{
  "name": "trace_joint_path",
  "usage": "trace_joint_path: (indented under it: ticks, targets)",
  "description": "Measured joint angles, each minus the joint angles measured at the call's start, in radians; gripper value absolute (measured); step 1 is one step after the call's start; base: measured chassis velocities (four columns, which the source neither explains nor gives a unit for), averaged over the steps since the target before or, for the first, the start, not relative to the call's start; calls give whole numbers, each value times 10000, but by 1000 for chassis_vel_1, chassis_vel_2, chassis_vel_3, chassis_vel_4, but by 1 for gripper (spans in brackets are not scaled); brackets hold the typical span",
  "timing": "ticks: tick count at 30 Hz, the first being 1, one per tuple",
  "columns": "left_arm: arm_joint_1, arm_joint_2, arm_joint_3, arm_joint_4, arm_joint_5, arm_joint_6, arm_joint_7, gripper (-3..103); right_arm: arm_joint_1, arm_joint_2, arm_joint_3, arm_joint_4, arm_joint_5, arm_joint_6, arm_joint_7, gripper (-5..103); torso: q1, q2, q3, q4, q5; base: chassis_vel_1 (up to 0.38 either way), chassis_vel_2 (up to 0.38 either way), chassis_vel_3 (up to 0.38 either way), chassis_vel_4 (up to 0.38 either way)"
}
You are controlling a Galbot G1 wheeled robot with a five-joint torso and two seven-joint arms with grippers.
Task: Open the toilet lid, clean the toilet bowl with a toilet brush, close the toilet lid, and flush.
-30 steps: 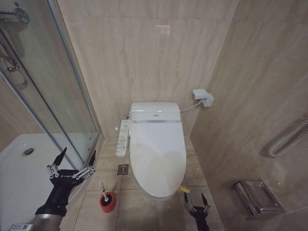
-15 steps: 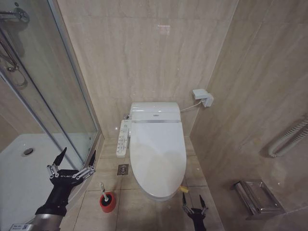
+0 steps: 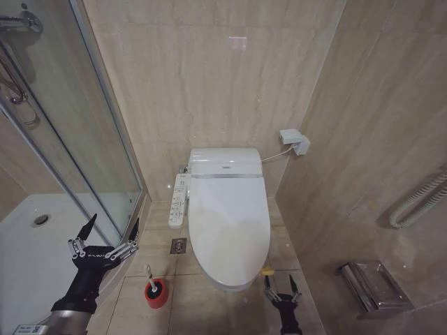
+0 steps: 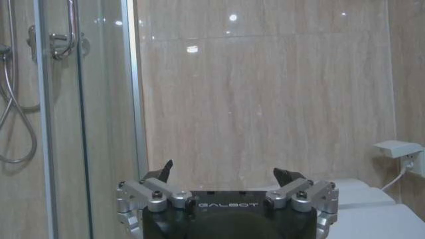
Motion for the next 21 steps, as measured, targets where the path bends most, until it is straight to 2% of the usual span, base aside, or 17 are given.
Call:
trace_joint_path:
  ticks: [21]
  targets:
    - [0,0,0,0,0,0,0,100,408,-57,1,-163,37,-20,-99,100,0,0,0,0,0,0,0,0,0]
